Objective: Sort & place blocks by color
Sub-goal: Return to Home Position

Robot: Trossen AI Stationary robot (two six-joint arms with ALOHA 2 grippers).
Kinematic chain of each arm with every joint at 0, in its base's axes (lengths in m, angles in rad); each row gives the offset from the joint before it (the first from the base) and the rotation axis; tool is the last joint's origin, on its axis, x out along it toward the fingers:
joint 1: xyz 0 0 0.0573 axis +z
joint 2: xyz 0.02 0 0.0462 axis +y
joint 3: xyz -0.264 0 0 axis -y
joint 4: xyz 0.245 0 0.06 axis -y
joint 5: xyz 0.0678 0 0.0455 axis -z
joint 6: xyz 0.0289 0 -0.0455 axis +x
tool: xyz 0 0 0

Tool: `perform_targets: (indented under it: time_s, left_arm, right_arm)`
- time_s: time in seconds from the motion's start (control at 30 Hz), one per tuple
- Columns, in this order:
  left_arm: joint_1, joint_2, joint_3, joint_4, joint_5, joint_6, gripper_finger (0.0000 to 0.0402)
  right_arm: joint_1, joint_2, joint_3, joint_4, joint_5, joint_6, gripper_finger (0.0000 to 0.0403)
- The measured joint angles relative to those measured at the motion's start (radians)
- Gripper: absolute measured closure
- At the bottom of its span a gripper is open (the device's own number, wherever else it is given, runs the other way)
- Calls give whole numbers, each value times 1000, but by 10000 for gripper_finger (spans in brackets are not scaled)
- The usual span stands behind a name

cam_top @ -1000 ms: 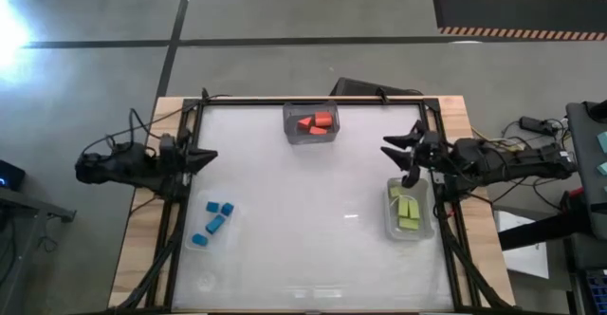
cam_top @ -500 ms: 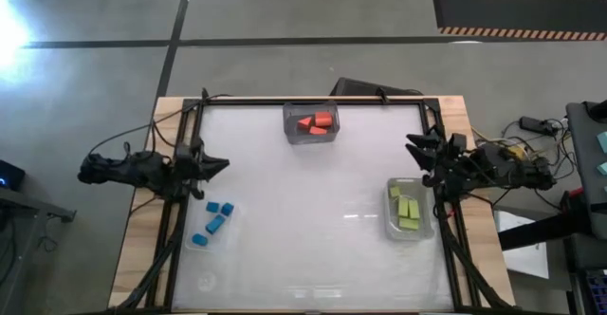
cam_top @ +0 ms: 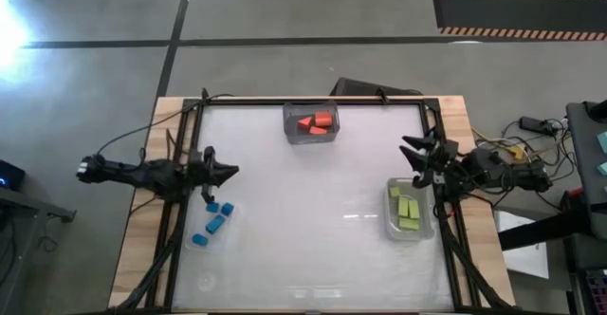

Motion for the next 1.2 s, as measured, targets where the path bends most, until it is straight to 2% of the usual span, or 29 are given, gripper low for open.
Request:
perform_targets:
  time_s: [0.13, 0.37, 0.57, 1.2]
  left_arm:
    - [0, 44, -1, 23, 1, 0, 401]
    - [0, 97, -1, 28, 1, 0, 401]
    - [0, 136, -1, 28, 1, 0, 401]
    - [0, 231, -2, 28, 1, 1, 401]
  right_arm:
    - [0, 0, -32, 14, 2, -38, 260]
    - [0, 15, -107, -6, 15, 74, 259]
    - [0, 55, -108, -131, 15, 123, 259]
    - [0, 100, -109, -132, 15, 145, 255]
